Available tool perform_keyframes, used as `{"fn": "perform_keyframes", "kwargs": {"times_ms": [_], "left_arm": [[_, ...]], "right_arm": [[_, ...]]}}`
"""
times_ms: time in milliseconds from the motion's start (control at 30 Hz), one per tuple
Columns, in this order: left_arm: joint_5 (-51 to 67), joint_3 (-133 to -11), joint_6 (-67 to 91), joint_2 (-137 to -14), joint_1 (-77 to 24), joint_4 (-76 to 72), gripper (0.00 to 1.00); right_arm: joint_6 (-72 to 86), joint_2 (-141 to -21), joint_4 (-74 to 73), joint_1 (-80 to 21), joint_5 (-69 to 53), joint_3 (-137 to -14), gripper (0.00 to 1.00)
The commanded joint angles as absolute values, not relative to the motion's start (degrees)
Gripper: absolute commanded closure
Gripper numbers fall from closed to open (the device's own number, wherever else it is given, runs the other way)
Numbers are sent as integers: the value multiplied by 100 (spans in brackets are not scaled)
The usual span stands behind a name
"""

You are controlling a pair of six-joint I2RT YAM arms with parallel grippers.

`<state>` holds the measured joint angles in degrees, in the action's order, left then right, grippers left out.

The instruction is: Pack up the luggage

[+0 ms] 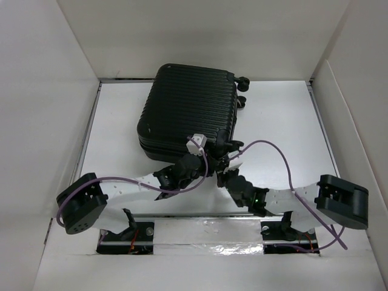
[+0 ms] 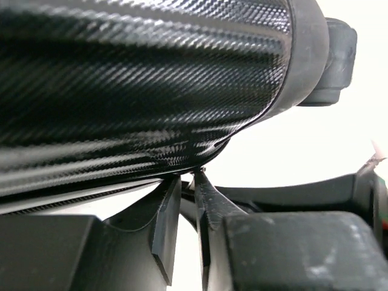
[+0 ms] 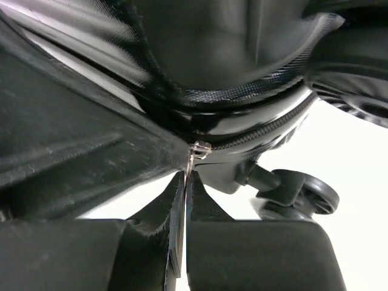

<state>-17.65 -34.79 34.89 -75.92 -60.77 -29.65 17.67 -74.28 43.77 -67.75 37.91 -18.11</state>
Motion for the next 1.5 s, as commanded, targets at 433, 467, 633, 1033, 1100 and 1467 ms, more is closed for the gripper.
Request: {"fn": "perform_keyframes", "kwargs": {"times_ms": [433, 467, 633, 1033, 1100, 1467], "left_arm": [[-2734, -2356, 4226, -3562, -3082, -1451, 49], [-2725, -2286, 4306, -3133, -2798, -1346, 50], [-2699, -2048, 4710, -2882, -1487, -1502, 51], [851, -2574, 5493, -6731, 1125, -3814, 81], [1063, -2549, 5537, -7057, 1125, -4129, 88], [695, -2382, 4984, -7383, -324, -4429, 100]], "right_arm": [[1521, -7146, 3384, -6461, 2400, -2795, 100], [1468, -7059, 3332, -6399, 2304, -2812, 100], [1310, -6689, 3068, -6039, 1741, -2786, 100], [1239, -6215, 2646, -5757, 1345, -2540, 100], [1257, -6118, 2610, -5679, 1275, -2479, 100], [1204, -6951, 2540, -5879, 677, -3277, 100]]}}
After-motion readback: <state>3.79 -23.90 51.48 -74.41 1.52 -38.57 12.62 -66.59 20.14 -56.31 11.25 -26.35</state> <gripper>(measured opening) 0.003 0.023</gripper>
